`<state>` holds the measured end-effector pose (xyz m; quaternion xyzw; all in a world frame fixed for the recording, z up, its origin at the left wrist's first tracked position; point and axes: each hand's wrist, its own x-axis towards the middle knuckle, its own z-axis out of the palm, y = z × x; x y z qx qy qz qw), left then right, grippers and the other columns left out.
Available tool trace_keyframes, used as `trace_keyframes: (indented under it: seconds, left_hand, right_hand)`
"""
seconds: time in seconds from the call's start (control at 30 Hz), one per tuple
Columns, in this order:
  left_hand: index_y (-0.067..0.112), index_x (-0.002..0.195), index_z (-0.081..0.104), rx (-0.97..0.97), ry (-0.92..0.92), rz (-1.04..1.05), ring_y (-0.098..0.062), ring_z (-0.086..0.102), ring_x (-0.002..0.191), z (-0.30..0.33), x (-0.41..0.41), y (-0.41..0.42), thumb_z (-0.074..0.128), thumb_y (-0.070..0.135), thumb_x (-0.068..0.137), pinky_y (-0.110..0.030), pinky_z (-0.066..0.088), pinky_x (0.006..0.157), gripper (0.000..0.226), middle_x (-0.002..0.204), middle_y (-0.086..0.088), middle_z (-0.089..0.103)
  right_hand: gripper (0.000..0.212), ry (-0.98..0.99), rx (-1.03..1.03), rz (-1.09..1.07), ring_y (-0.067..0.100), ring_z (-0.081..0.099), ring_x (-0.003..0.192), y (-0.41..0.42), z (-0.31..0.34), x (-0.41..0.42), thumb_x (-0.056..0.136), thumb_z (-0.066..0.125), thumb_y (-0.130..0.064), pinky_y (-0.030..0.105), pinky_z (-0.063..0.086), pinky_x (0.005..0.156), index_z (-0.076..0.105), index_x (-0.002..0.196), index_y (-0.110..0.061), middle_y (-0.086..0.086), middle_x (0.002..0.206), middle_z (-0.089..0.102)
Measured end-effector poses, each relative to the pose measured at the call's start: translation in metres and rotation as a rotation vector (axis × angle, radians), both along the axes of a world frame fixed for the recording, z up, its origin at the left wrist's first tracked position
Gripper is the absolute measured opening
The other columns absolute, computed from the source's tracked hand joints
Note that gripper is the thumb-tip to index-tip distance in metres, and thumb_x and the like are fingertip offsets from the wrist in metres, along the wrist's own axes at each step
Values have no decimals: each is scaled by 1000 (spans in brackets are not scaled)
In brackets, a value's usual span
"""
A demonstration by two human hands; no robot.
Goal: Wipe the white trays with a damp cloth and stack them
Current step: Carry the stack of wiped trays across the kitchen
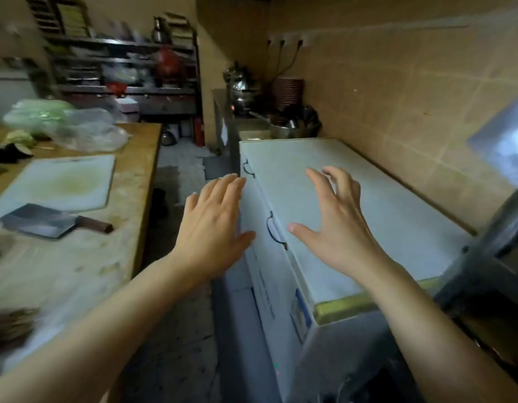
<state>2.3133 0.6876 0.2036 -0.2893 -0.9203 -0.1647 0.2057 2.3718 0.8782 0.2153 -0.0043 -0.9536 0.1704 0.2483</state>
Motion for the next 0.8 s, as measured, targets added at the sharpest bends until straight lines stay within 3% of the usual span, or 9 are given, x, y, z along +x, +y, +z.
trace_keyframes:
  seconds: [0.37,0.8]
  left_hand:
    - [23,148,12,-40,-10,324,-19,18,139,-16,-166,-31,67,48,78,-38,20,112,92,154,2,20]
    - [25,148,9,4,-77,353,-16,14,141,-30,-372,-37,61,53,81,-40,17,114,90,154,5,16]
  right_hand:
    - [88,-72,-35,242,19,2,140,-21,-11,-211,80,70,-39,43,22,115,15,148,-25,-1,153,3]
    - [92,-131,-35,338,16,-2,141,-36,-24,-435,78,70,-44,43,24,113,9,146,-34,-14,150,-4]
